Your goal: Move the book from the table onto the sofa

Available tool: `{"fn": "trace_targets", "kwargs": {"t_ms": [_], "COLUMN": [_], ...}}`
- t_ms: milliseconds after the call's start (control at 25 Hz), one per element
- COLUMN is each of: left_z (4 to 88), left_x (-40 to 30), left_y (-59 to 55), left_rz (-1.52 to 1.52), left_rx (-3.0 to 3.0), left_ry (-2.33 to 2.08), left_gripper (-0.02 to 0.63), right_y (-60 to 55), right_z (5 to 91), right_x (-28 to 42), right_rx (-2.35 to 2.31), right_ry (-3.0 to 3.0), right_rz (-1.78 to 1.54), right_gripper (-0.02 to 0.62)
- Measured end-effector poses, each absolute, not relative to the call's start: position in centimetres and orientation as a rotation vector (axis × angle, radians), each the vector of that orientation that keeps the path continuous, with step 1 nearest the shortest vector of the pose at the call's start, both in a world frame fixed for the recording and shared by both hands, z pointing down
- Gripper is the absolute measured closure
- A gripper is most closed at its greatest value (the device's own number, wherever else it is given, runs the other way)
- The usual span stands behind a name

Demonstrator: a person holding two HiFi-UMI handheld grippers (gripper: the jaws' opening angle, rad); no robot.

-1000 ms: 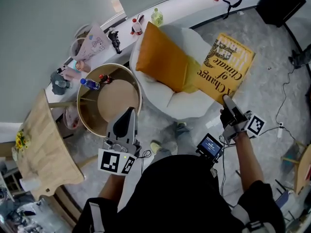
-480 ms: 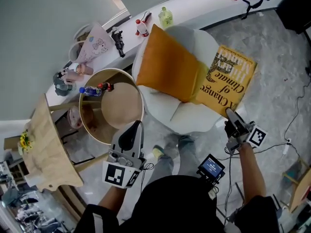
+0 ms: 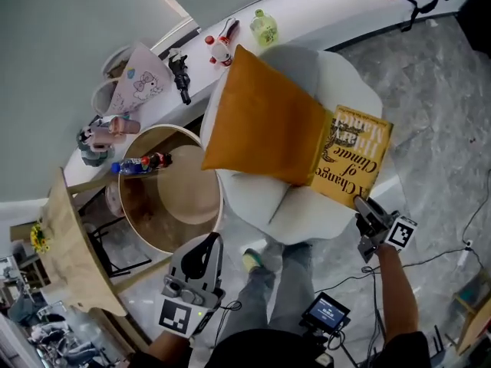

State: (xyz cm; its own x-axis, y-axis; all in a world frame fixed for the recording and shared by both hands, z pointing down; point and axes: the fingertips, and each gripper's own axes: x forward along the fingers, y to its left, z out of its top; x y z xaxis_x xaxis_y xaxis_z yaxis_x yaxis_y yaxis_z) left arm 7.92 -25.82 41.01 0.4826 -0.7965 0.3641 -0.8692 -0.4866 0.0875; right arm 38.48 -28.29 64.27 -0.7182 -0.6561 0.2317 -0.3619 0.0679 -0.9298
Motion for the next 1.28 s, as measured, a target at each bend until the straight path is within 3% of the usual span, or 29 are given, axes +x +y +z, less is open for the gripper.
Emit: {"fn": "trace_targets", "kwargs": {"t_ms": [720,1280], "left_z": [56.8,61.0], "left_x": [8.9,10.0], "left_y": [-30.3,-28.7], "left_rz": [0.549,0.602], "left_rx": [2.299,2.249], "left_ry": [-1.415,-1.348], "left_gripper": [0.592,0.592], "right_y": [-28.3,-30.1], "right_z": [93.1,101.2], "right_x": [40.6,39.1], "right_rx": [-1.106,-1.345], "right_ry": [2.052,1.864], "right_rz": [-2.059,-2.209], "right_gripper": [0.445,0.43]}}
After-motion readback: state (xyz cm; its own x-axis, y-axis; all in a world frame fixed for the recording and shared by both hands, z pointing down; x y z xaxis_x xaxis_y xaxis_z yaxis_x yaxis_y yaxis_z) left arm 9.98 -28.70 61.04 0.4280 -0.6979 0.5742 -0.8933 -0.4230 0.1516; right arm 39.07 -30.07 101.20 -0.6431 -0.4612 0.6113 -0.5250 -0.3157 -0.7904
